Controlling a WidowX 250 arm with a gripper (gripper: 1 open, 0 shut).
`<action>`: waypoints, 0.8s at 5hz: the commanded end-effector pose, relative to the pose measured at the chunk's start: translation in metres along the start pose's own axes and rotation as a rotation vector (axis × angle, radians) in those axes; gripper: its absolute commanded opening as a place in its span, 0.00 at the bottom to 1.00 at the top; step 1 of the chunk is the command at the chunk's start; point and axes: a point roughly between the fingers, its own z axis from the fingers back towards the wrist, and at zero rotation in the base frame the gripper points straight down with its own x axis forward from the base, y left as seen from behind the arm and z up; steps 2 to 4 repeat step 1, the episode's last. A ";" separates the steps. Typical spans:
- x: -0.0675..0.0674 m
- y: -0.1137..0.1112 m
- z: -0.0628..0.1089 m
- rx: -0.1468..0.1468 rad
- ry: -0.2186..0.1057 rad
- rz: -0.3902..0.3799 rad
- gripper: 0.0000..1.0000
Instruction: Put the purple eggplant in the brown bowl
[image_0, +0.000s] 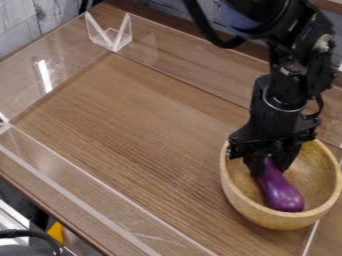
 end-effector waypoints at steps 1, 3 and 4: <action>-0.002 -0.004 0.004 -0.009 -0.008 -0.014 0.00; -0.002 -0.004 0.004 -0.009 -0.008 -0.014 0.00; -0.002 -0.004 0.004 -0.009 -0.008 -0.014 0.00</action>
